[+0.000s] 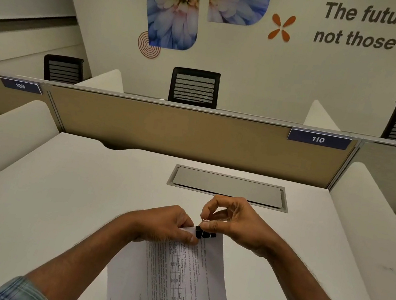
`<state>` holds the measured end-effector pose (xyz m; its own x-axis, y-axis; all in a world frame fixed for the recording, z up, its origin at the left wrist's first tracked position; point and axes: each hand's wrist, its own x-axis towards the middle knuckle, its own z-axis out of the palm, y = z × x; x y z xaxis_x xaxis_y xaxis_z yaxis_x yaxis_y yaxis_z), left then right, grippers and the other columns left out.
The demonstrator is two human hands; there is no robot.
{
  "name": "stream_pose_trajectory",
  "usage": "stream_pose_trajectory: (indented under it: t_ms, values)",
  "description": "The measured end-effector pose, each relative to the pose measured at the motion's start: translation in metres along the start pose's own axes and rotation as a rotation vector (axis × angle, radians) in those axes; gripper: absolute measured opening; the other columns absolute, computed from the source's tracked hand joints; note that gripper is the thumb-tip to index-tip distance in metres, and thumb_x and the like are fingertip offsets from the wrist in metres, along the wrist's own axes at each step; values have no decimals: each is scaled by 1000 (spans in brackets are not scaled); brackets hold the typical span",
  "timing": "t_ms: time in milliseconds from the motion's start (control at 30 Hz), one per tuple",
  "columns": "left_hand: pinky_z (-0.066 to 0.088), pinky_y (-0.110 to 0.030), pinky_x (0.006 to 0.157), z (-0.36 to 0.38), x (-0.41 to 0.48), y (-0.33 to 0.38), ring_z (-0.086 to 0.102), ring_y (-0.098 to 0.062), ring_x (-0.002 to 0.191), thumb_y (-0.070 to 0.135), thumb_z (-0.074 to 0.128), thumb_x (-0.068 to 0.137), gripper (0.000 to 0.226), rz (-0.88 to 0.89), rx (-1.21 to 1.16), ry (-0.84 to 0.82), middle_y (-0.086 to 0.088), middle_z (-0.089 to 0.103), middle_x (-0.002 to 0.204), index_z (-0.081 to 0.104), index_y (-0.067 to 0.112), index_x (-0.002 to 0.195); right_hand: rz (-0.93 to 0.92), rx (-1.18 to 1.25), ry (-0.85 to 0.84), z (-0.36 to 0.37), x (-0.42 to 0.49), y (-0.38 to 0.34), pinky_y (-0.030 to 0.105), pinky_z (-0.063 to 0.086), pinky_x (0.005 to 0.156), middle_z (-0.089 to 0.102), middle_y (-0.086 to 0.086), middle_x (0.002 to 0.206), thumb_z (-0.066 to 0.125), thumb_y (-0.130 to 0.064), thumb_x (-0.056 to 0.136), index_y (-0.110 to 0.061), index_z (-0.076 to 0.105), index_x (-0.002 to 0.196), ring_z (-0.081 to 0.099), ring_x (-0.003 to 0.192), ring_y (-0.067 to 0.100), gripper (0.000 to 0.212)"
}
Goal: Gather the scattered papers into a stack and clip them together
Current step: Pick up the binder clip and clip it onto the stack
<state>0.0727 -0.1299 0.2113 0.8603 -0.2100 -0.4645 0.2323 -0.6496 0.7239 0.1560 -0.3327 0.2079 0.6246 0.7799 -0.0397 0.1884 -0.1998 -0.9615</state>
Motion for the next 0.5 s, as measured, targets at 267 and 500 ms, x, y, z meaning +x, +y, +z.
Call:
stream_pose_trajectory:
  t_ms: [267, 500]
  values:
    - [53, -22, 73, 1, 2, 1, 72, -15, 84, 32, 64, 96, 17, 39, -47, 9, 0, 76, 93, 71, 24, 83, 37, 30, 35, 0, -1, 5, 51, 60, 95, 76, 14, 103, 81, -13, 85, -3, 71, 99, 75, 98, 32, 20]
    - [47, -24, 73, -6, 2, 3, 68, -12, 82, 40, 65, 95, 23, 68, -159, 79, 3, 75, 89, 73, 21, 85, 103, 131, 118, -1, -10, 13, 36, 56, 97, 71, 1, 121, 78, -36, 87, -35, 58, 132, 69, 113, 21, 49]
